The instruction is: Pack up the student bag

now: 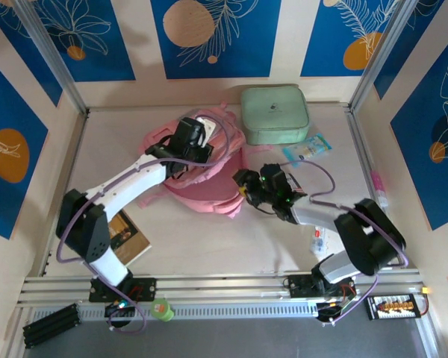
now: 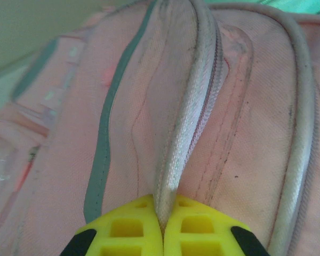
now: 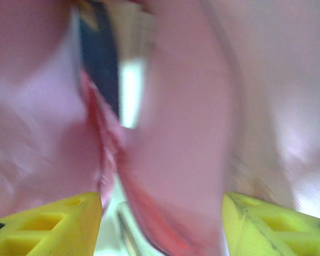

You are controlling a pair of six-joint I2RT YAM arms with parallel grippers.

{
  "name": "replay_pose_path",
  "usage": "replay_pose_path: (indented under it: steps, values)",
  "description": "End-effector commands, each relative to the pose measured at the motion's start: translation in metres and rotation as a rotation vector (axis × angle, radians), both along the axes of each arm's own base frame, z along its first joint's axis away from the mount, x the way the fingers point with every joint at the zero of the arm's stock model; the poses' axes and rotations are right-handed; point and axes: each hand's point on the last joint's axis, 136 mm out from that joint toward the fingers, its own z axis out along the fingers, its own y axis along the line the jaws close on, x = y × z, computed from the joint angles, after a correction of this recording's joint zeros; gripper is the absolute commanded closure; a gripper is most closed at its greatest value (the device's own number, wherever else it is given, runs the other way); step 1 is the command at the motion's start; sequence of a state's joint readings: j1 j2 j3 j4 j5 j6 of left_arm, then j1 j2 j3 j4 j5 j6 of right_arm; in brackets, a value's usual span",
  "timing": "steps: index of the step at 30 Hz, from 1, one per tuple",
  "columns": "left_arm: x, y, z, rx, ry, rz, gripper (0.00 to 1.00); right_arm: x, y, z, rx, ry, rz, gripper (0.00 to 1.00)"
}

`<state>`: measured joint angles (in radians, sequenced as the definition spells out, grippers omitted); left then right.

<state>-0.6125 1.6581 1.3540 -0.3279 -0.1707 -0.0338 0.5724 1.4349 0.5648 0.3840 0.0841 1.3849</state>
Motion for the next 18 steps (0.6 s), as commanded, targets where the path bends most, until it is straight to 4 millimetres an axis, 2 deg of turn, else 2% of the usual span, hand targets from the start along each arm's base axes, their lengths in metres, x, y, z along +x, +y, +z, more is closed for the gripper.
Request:
replay_pose_path:
  steps: [1, 3, 7, 9, 12, 14, 18]
  values:
    - [0.020, -0.028, 0.007, -0.121, -0.020, -0.047, 0.91, -0.013, -0.048, -0.020, -0.240, -0.007, -0.060, 0.36]
    - [0.021, -0.032, -0.001, -0.132, 0.002, -0.051, 0.88, -0.018, -0.061, -0.011, -0.303, -0.045, -0.069, 0.34]
    - [0.014, -0.030, -0.001, -0.189, 0.028, -0.040, 0.58, -0.022, -0.082, 0.016, -0.422, -0.136, -0.071, 0.28]
    - [0.007, -0.022, 0.002, -0.227, 0.043, -0.009, 0.49, -0.020, -0.086, 0.032, -0.462, -0.186, -0.054, 0.24]
    - [-0.005, 0.003, 0.009, -0.297, 0.059, 0.081, 0.36, -0.014, -0.089, 0.052, -0.494, -0.238, -0.031, 0.20]
    - [-0.014, 0.031, 0.007, -0.328, 0.069, 0.178, 0.29, -0.008, -0.086, 0.065, -0.486, -0.272, -0.004, 0.18]
    - [-0.038, 0.088, -0.006, -0.408, 0.113, 0.379, 0.27, 0.001, -0.067, 0.082, -0.424, -0.320, 0.102, 0.18]
